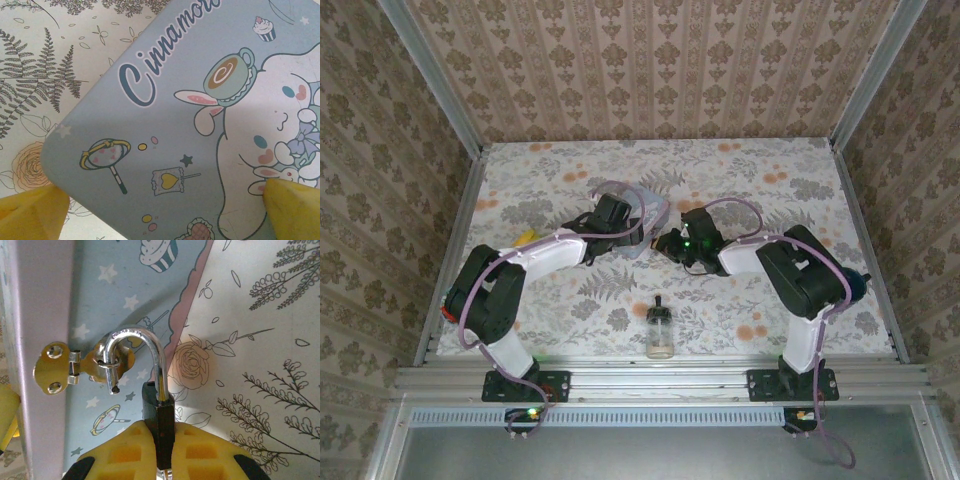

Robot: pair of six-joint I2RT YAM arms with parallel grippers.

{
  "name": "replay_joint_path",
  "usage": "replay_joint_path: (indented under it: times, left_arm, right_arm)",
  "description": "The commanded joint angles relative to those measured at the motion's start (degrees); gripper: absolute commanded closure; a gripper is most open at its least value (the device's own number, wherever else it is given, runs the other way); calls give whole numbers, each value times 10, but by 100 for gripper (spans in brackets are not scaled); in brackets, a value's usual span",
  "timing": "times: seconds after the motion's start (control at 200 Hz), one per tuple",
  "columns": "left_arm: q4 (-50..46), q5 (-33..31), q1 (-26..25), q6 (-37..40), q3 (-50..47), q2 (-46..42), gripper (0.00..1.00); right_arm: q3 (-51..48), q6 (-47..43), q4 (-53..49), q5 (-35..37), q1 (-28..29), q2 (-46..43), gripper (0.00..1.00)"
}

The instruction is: Unlock the padlock with the key

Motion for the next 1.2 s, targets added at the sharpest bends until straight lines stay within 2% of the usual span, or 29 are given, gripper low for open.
replay_joint_path:
  times: [0.0, 0.855, 1.195]
  left_arm:
    - [-49, 9, -3, 6, -20, -2, 0]
    - [-46, 11, -2, 2, -29, -3, 0]
    - [-44, 11, 0, 1, -35, -11, 2]
  right_arm:
    - [26, 14, 37, 7, -9, 7, 100]
    - [44, 28, 59, 8, -25, 23, 100]
    - [28, 12, 49, 22, -33, -2, 100]
